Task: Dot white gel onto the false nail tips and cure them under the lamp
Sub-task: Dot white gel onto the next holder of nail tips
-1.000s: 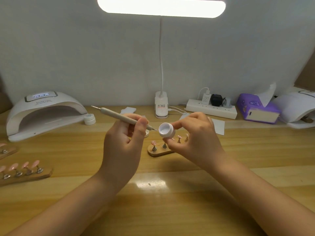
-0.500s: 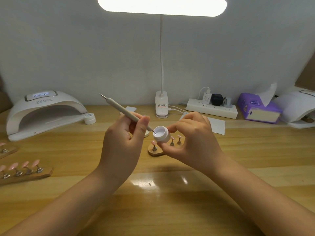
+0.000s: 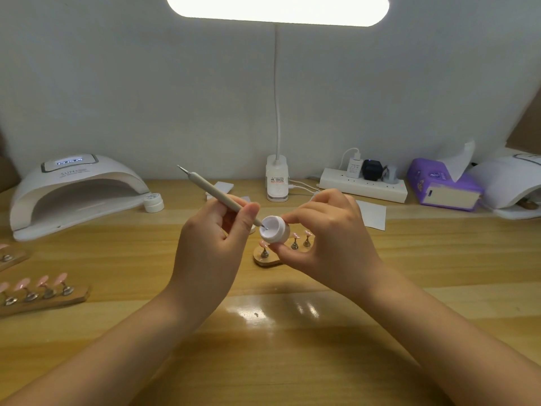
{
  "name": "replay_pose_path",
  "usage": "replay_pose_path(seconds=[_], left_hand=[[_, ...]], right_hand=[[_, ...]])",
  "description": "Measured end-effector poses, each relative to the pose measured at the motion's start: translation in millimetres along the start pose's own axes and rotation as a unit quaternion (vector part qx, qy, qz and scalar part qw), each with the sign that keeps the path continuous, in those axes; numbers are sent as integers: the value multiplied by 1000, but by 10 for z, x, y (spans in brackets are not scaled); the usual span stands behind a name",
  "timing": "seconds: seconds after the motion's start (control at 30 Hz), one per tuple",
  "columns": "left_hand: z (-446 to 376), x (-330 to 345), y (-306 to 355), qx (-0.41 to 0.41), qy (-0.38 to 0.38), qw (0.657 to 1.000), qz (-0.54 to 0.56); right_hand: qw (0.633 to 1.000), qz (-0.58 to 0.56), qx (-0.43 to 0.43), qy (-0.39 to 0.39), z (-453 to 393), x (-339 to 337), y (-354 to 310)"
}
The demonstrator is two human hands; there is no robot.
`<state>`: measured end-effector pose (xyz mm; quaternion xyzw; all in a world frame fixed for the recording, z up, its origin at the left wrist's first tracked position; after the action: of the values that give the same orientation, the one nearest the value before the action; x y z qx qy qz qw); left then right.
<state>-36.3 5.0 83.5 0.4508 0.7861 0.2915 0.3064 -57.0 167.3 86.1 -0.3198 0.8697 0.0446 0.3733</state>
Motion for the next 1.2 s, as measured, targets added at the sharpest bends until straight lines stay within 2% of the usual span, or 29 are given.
replay_pose_path(seconds=[1.2], left_hand=[[21,35,-71,-14,-30,999,-37]], right_hand=[[1000,2,-15,5,20,35,1]])
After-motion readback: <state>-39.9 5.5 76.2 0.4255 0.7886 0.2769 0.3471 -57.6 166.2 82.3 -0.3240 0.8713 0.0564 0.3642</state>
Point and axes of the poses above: each hand's wrist, its own z-axis away from the middle knuckle, its own x-axis out of the palm, y = z × x, the point moved 4 cm from there along -z, towards the middle knuckle, and after that the axes turned 2 degrees about y, right-handed, at the moved point
